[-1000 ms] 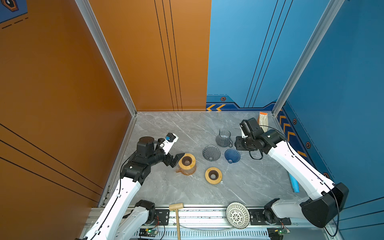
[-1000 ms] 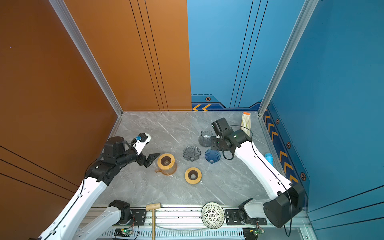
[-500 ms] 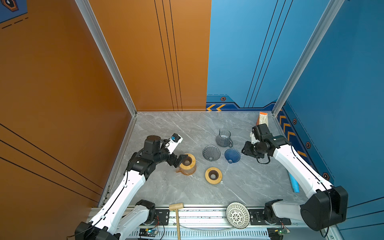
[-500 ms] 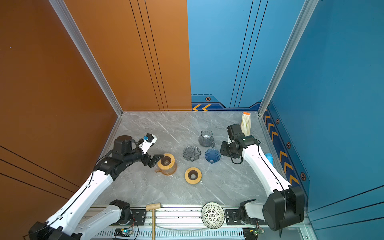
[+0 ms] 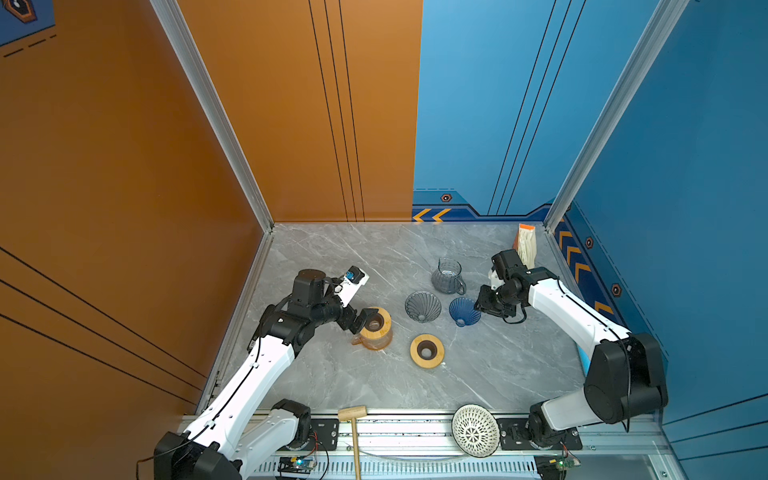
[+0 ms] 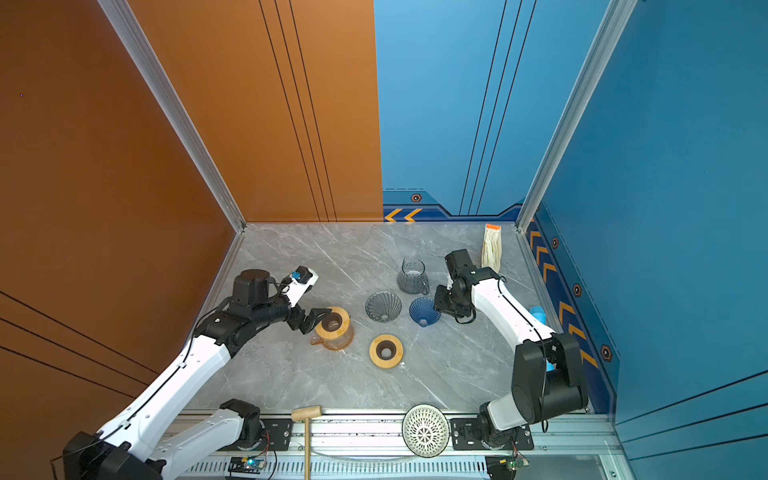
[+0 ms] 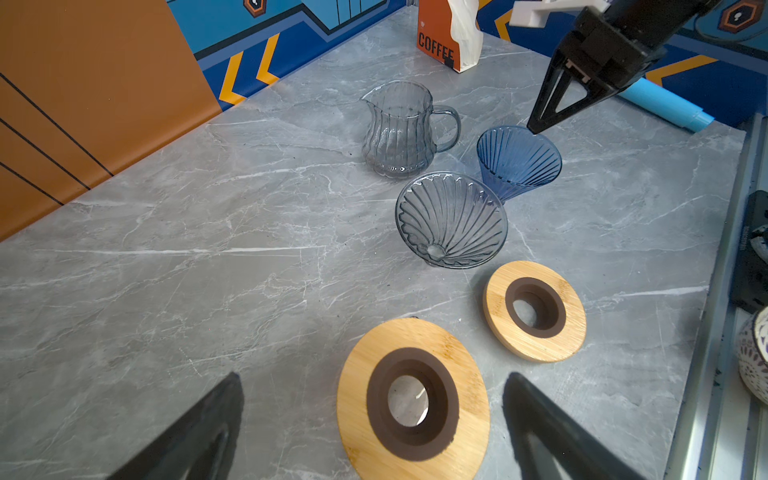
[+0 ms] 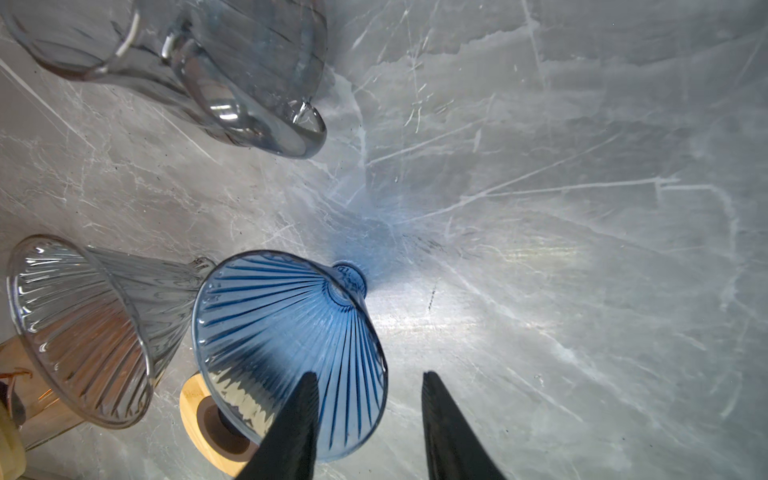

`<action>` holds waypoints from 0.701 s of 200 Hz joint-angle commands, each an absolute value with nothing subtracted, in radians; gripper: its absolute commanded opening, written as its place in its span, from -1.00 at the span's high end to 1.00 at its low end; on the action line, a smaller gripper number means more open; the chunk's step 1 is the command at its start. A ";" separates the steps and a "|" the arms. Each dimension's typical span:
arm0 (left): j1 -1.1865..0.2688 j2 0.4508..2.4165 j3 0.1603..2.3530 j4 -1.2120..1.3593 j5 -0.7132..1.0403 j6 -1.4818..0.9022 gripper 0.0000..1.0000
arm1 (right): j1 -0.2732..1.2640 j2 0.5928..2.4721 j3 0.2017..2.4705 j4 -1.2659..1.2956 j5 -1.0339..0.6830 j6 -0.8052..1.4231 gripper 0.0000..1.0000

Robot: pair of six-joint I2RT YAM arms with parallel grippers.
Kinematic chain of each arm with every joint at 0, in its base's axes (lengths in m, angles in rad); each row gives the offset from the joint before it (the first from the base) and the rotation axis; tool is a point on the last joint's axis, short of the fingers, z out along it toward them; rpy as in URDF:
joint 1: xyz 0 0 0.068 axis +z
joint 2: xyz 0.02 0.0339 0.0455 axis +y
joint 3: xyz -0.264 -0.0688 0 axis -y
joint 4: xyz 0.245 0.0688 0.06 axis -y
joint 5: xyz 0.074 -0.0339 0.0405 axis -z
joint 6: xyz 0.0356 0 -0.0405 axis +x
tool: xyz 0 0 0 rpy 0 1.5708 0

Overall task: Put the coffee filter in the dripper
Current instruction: 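Move the right gripper over the blue glass dripper and lower onto its rim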

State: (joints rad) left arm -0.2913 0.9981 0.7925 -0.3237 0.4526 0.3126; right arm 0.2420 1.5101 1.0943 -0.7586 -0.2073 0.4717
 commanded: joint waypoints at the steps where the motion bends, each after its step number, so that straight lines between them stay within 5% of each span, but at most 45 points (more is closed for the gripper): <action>1: -0.299 0.999 0.781 -0.313 0.445 0.300 -0.96 | 0.240 1.534 1.083 -0.716 -0.227 0.468 0.22; 140: -0.299 0.988 0.769 -0.319 0.435 0.298 -0.96 | 0.282 1.619 1.073 -0.670 -0.193 0.486 0.44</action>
